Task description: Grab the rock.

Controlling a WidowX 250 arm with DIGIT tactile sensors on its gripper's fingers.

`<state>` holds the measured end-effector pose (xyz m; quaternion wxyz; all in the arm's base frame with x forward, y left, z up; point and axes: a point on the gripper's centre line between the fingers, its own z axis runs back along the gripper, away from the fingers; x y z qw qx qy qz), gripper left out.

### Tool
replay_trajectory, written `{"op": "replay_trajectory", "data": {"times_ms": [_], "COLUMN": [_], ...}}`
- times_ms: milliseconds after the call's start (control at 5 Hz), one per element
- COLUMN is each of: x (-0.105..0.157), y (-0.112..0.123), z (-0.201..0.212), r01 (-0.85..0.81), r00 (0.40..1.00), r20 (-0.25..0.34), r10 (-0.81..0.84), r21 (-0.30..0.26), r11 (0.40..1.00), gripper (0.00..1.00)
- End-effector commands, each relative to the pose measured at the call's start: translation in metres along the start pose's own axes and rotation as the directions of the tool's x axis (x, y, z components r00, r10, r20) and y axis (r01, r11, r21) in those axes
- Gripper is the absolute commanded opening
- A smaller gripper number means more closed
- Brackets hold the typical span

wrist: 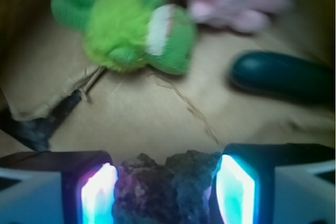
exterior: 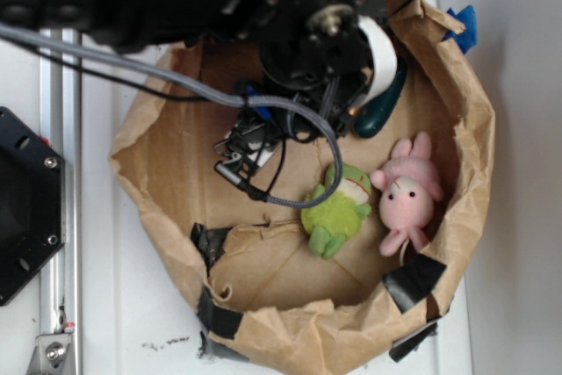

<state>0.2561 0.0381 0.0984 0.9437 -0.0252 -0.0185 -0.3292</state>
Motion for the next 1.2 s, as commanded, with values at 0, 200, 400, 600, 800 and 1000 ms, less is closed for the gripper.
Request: {"op": "replay_trajectory", "data": {"times_ms": [0, 200, 400, 600, 800, 1000], "x": [-0.001, -0.008, -0.004, -0.001, 0.002, 0.003], "y": [-0.025, -0.030, -0.036, -0.032, -0.026, -0.027], "z": [0.071, 0.088, 0.094, 0.092, 0.089, 0.087], "r01": [-0.408, -0.541, -0.554, -0.565, -0.574, -0.578], "r00": [0.913, 0.839, 0.830, 0.822, 0.815, 0.814], "r20": [0.059, 0.111, 0.132, 0.141, 0.133, 0.141], "r10": [0.404, 0.533, 0.543, 0.552, 0.563, 0.564], "r21": [0.094, 0.066, 0.069, 0.078, 0.054, 0.087], "r11": [0.908, 0.838, 0.830, 0.822, 0.817, 0.812], "gripper": [0.00, 0.00, 0.00, 0.00, 0.00, 0.00]}}
